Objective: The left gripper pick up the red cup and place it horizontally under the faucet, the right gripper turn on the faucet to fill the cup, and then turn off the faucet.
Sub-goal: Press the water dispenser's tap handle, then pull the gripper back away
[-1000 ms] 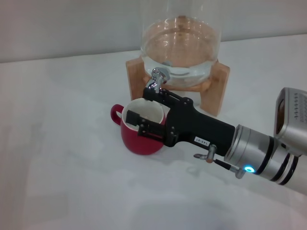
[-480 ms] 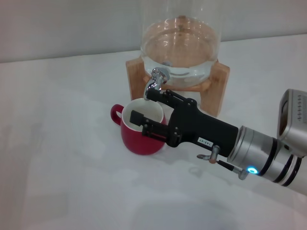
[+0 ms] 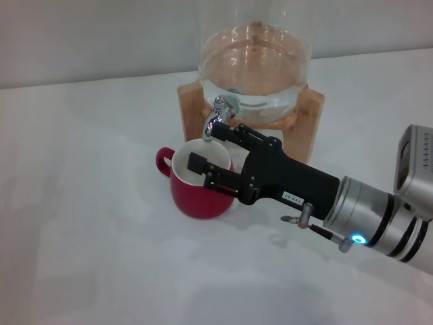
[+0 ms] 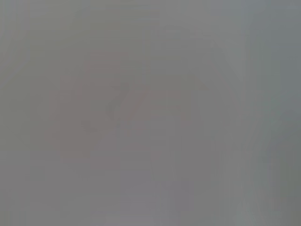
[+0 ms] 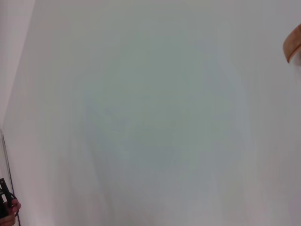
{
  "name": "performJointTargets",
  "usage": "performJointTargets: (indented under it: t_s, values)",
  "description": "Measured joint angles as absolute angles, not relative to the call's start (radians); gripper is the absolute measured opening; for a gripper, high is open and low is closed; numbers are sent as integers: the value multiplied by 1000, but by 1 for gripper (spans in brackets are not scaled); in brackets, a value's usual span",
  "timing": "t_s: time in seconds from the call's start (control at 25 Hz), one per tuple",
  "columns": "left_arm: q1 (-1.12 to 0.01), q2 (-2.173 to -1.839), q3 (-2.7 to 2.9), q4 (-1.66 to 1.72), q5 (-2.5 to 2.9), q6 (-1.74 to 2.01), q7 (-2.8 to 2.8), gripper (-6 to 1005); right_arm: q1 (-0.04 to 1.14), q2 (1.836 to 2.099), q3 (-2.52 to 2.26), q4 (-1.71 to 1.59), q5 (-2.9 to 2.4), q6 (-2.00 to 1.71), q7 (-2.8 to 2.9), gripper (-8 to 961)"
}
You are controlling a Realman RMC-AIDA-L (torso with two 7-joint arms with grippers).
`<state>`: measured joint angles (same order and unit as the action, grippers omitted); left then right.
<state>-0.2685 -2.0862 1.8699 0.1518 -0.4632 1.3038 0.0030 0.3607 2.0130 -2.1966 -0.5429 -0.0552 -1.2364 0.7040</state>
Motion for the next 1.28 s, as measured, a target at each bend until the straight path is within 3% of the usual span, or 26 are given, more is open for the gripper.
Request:
performJointTargets:
  t_s: [1.28]
  values:
    - [-271,-2086,1879,152,-463,1304,3,876,336,2011,-2167,-535,-55,-1238,700,792]
